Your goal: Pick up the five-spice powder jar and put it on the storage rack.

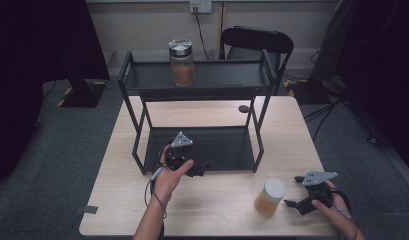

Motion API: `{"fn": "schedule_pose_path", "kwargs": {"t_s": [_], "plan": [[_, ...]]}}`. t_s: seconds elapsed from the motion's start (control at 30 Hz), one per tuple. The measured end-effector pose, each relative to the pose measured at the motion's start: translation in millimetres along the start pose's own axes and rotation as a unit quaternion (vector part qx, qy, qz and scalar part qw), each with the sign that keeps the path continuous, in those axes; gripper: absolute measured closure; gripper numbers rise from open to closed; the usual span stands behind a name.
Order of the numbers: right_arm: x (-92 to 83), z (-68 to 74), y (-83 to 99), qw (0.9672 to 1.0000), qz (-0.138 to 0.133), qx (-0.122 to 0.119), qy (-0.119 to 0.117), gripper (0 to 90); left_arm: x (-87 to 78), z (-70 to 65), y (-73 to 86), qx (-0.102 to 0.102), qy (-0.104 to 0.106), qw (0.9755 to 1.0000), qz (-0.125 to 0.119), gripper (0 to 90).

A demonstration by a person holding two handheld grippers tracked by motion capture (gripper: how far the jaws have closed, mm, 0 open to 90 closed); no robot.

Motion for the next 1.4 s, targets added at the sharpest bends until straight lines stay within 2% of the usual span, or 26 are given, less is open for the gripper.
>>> {"fn": "schedule_pose_path", "kwargs": {"t_s": [0.37, 1.07, 1.4], "plan": [[0.0, 0.1, 0.0, 1.0000, 0.000, 0.000, 0.000, 0.0, 9.9, 0.9, 16.1, -0.015, 0.003, 0.9999, 0.007, 1.7], [-0.1, 0.4, 0.1, 1.0000, 0.000, 0.001, 0.001, 0.0, 24.5, -8.6, 43.2, -0.001, -0.014, 0.9986, 0.052, 1.7], [-0.1, 0.5, 0.2, 1.0000, 0.000, 0.001, 0.001, 0.0, 25.5, -12.9, 47.8, 0.015, -0.023, 0.9972, 0.069, 1.8]]}}
Point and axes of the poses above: each handheld gripper's, and its own axes: x roughly forward along the jaws, y roughly out of its underside, z roughly to its left, the point moved 4 cm from there along x, roughly forward along the jaws, and after that the axes turned 6 degrees about x, right-handed, at the moved point
